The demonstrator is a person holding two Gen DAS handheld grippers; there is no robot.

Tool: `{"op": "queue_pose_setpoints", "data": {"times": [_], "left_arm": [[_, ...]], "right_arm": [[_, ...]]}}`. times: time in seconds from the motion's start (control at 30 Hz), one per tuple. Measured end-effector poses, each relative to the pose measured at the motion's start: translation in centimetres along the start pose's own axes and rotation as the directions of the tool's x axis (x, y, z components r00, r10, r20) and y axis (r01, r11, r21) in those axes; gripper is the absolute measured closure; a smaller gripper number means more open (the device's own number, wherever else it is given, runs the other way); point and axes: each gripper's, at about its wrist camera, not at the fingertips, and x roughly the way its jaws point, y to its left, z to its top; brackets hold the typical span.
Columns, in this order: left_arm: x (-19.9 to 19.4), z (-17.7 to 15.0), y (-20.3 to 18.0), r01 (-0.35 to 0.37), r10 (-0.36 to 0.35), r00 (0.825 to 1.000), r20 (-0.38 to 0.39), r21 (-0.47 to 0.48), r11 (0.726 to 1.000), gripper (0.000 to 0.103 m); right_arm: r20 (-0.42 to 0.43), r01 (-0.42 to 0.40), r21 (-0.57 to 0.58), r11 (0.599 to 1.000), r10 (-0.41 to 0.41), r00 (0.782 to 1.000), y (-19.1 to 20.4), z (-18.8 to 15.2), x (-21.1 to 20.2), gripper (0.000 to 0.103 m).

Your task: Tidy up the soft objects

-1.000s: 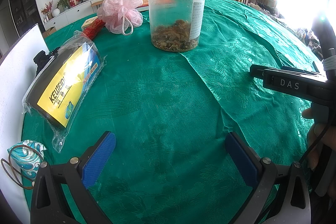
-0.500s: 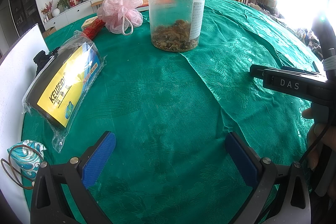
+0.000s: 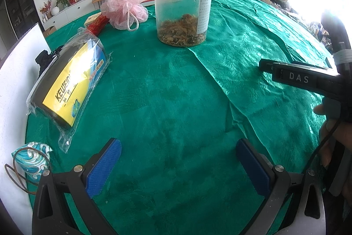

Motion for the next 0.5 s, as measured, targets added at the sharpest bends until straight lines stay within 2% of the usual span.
{"op": "queue_pose_setpoints", "data": {"times": [0.17, 0.33, 0.4, 0.5], "left_arm": [[-3.9, 0.2, 2.4, -0.104, 0.104, 0.994, 0.022, 0.002, 0.995, 0.000], [-5.5, 4.9, 6.1, -0.206, 0.211, 0.974, 0.077, -0.063, 0.976, 0.000], [-3.7, 7.1, 7.5, -0.252, 0.254, 0.967, 0.022, -0.073, 0.965, 0.000], [0.6, 8.8, 9.4, -0.292, 0.282, 0.948, -0.145, -0.050, 0.955, 0.000]], "right_arm": [[0.000, 0.001, 0.000, 1.000, -0.001, 1.000, 0.0, 0.0, 0.0, 0.018], [0.000, 0.000, 0.000, 1.000, 0.000, 1.000, 0.0, 0.0, 0.0, 0.018], [0.003, -0.009, 0.006, 1.000, 0.009, 1.000, 0.1, -0.2, -0.2, 0.018], [0.043, -0.033, 0.063, 0.997, 0.031, 0.999, -0.7, -0.6, -1.2, 0.019]]}}
